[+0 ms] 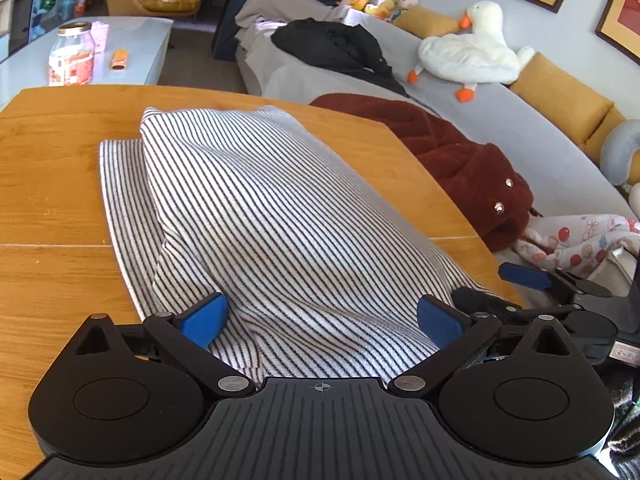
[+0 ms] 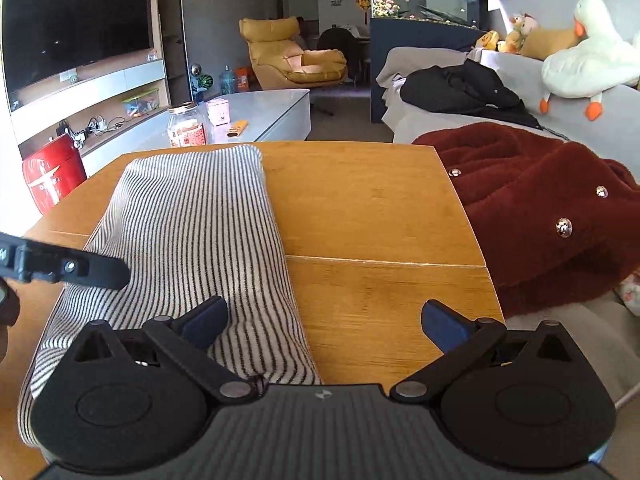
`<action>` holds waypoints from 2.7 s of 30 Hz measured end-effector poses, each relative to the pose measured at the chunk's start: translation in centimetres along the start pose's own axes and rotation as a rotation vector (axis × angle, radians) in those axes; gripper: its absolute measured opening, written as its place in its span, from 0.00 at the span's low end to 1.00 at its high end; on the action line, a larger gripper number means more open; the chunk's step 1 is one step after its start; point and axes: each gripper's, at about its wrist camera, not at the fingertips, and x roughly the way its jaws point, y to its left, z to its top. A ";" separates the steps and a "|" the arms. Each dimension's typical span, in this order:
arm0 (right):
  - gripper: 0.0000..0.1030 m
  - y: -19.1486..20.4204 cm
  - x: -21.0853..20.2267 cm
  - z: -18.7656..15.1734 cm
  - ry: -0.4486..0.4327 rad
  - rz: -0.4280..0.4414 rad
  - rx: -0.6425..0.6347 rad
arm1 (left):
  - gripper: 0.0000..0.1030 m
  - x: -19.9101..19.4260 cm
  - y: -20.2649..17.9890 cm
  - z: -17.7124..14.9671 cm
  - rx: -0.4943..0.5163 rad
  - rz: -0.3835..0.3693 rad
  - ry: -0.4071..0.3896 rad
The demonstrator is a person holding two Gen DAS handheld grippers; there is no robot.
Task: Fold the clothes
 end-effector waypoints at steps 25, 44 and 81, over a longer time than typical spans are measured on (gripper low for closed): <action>1.00 3.1 -2.4 -1.0 -0.044 -0.003 -0.127 | 1.00 -4.3 0.1 -2.3 0.068 0.122 -0.033; 1.00 4.7 -3.1 -1.8 0.046 0.148 -0.142 | 1.00 -7.1 0.3 -3.1 0.163 0.192 -0.061; 0.91 11.5 -5.7 -4.1 -0.045 0.277 -0.768 | 1.00 -8.9 0.9 -4.8 0.163 0.160 -0.064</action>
